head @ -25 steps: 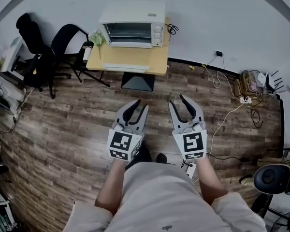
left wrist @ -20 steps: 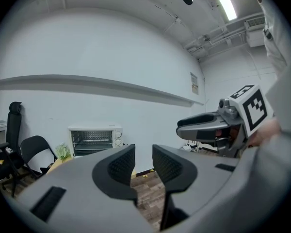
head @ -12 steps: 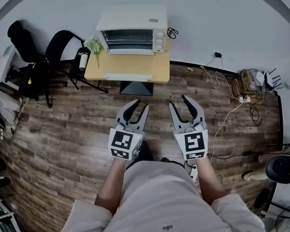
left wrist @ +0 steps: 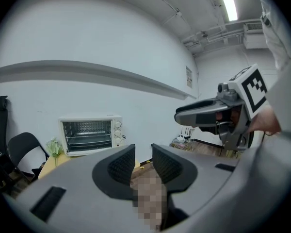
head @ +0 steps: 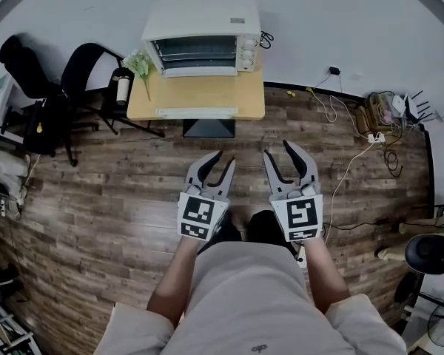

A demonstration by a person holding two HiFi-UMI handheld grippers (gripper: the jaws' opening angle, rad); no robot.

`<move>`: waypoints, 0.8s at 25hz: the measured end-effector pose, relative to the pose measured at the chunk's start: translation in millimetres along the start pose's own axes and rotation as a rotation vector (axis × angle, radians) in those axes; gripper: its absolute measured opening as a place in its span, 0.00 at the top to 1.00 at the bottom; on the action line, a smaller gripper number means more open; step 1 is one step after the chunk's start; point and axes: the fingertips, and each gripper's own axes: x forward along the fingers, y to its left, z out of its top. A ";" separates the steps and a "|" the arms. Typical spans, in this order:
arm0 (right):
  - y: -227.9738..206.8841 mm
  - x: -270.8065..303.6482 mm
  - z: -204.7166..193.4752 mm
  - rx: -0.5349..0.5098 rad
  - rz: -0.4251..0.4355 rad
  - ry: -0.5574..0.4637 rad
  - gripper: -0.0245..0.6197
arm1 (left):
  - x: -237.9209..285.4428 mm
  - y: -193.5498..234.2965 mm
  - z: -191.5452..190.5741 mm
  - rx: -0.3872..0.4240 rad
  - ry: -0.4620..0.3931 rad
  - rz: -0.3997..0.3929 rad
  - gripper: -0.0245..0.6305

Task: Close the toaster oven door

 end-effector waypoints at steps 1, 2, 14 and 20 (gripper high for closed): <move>0.8 1.1 -2.5 0.002 -0.002 0.008 0.71 | 2.7 0.1 -4.7 0.002 0.011 -0.007 0.83; 1.1 2.4 -5.4 0.004 -0.002 0.017 0.71 | 5.9 0.6 -9.2 0.005 0.020 -0.011 0.83; -13.3 39.7 -36.0 0.050 0.013 0.089 0.71 | 56.7 35.7 -45.6 0.088 0.122 0.023 0.83; -26.1 73.3 -42.6 0.049 0.050 0.097 0.71 | 85.3 54.6 -58.2 0.106 0.166 0.051 0.83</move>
